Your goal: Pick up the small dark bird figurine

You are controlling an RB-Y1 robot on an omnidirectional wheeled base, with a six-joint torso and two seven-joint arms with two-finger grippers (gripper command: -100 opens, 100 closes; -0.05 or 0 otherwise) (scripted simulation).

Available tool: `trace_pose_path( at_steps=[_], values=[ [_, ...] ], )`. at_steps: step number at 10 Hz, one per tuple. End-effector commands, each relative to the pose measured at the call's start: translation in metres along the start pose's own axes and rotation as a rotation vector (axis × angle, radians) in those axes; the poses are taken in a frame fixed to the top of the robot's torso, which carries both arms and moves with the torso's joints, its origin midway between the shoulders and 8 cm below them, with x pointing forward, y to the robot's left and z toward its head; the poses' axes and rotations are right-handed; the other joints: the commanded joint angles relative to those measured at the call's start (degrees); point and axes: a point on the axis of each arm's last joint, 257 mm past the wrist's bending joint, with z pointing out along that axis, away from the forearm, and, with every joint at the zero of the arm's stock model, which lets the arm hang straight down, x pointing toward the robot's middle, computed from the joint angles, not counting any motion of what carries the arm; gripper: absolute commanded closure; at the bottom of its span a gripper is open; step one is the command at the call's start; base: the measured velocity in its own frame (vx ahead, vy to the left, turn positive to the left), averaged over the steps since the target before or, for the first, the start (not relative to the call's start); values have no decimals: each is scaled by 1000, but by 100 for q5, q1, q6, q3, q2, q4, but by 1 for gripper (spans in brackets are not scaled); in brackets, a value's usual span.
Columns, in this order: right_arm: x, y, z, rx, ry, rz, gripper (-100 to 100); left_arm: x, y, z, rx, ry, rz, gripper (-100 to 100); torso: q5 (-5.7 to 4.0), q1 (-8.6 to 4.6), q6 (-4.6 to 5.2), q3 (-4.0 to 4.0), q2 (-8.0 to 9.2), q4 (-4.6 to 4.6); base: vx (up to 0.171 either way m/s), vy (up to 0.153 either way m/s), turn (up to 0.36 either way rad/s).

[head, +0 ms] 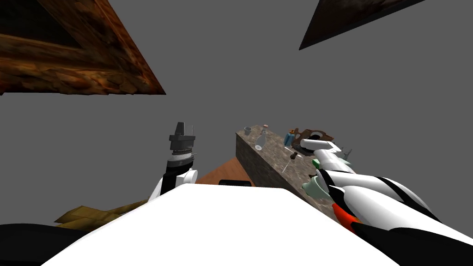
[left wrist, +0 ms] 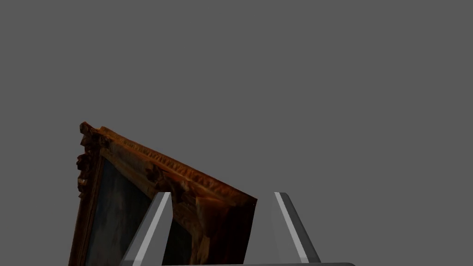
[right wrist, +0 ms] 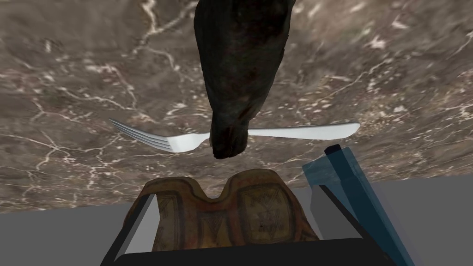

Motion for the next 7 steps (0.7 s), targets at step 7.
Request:
trace_pose_path(
  at_steps=[7],
  values=[
    [22,-40,-3,83,164,20,-100,0,0,0,0,0,0,0,0,1,2,-2,-4,-1,-10,-5,79]
  ],
)
